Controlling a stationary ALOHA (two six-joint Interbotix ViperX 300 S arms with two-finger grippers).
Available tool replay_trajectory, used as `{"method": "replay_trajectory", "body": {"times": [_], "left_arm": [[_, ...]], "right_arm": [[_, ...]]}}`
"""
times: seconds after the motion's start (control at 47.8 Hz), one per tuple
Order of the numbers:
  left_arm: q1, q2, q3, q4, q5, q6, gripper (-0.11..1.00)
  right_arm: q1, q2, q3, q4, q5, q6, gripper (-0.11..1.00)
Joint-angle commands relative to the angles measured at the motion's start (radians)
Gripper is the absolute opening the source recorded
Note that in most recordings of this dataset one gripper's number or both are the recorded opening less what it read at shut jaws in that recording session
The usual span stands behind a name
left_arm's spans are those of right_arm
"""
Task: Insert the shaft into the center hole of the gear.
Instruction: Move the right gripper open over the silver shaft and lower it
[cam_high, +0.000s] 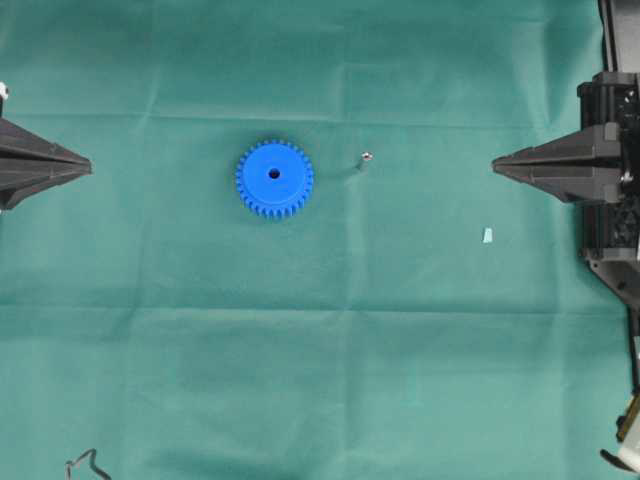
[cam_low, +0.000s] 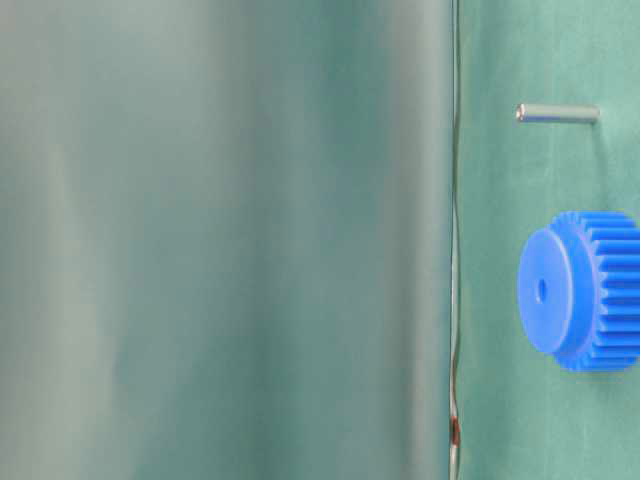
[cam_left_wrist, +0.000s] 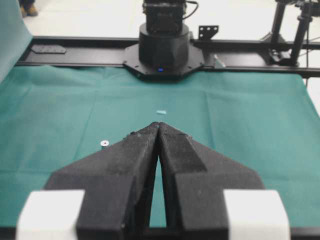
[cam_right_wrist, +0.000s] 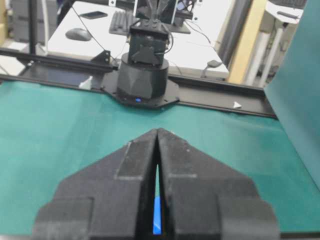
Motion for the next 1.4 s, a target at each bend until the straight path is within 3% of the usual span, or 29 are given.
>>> {"method": "replay_trajectory", "body": {"times": [0.0, 0.733, 0.795, 0.858, 1.089, 1.382], "left_arm": [[-0.003, 0.003, -0.038, 0.014, 0.038, -0.002, 0.00], [-0.003, -0.003, -0.041, 0.012, 0.072, -0.005, 0.00], [-0.003, -0.003, -0.041, 0.012, 0.072, -0.005, 0.00], [-0.005, -0.003, -0.041, 0.012, 0.072, -0.005, 0.00], [-0.003, -0.002, -0.040, 0.012, 0.072, -0.005, 0.00], [-0.005, 0.008, -0.038, 0.014, 0.072, -0.003, 0.00]], "right_arm": [[-0.005, 0.009, -0.011, 0.000, -0.002, -0.003, 0.02], [-0.094, 0.230, -0.052, 0.037, 0.005, 0.006, 0.04], [-0.101, 0.247, -0.054, 0.037, -0.008, 0.008, 0.10], [-0.107, 0.270, -0.054, 0.038, -0.023, 0.008, 0.23], [-0.155, 0.420, -0.058, 0.055, -0.109, 0.006, 0.91], [-0.213, 0.646, -0.078, 0.078, -0.225, 0.006, 0.88]]}}
